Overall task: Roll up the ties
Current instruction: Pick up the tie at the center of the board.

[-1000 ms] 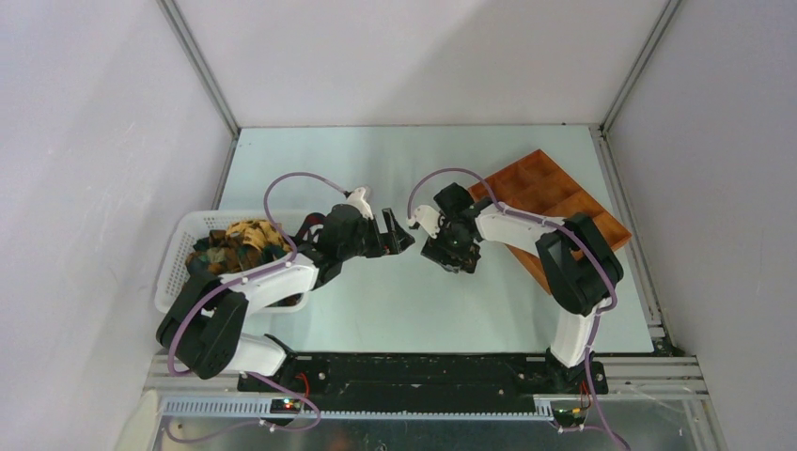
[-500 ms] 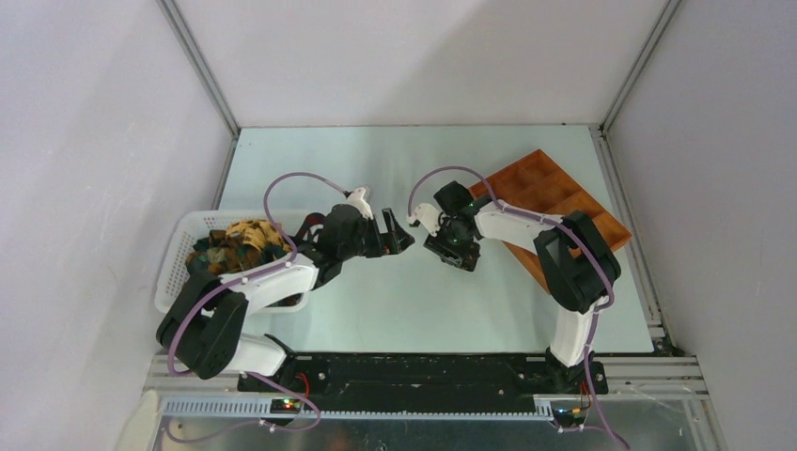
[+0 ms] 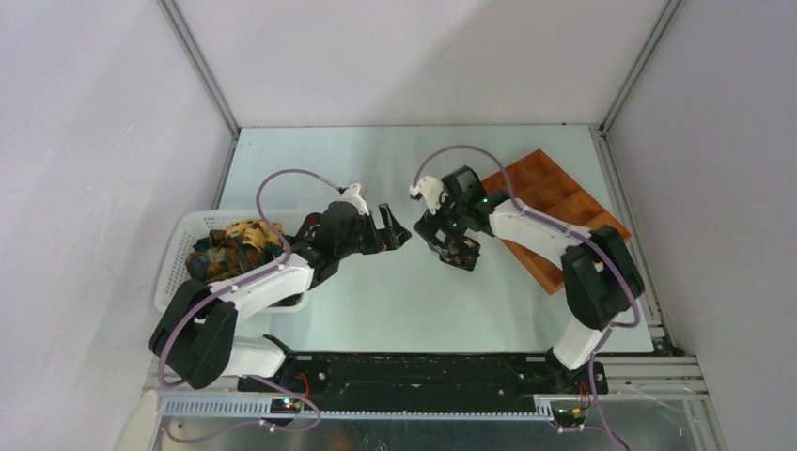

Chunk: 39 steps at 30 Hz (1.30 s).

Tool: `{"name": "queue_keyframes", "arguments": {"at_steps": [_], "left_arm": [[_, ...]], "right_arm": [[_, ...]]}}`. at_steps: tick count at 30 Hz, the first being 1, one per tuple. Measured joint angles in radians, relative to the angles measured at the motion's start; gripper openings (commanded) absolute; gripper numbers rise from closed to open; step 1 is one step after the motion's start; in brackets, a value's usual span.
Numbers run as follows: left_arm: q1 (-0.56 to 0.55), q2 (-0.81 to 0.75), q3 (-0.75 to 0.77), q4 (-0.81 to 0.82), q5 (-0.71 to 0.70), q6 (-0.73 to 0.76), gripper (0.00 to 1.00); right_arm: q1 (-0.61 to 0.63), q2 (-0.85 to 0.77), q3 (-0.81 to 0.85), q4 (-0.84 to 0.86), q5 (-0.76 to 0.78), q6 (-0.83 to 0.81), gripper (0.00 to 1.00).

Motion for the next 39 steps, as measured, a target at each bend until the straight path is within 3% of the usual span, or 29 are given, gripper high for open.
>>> {"name": "queue_keyframes", "arguments": {"at_steps": [6,11,15,18,20,26,39], "left_arm": [[0.0,-0.021,0.064,-0.077,-0.061,0.0,1.0],[0.0,-0.019,0.12,-0.089,-0.064,0.013,1.0],[-0.008,0.013,0.144,-0.068,-0.043,0.026,1.0],[-0.033,0.069,0.169,-0.059,-0.027,0.026,1.0],[-0.058,0.111,0.187,-0.055,-0.019,0.026,1.0],[-0.094,0.206,0.2,-0.005,0.023,0.013,1.0],[-0.137,0.331,0.2,0.125,0.106,-0.032,1.0]], "right_arm": [[-0.041,-0.185,0.0,0.095,0.034,0.228,0.99],[-0.124,-0.279,0.0,0.053,0.059,0.481,0.94],[-0.174,-0.339,-0.056,0.002,0.072,0.665,0.76],[-0.18,-0.383,-0.14,-0.023,0.063,0.762,0.48],[-0.192,-0.408,-0.208,-0.023,0.035,0.822,0.4],[-0.255,-0.457,-0.384,0.004,-0.045,0.954,0.39],[-0.291,-0.419,-0.429,0.123,-0.137,1.015,0.27]]}}
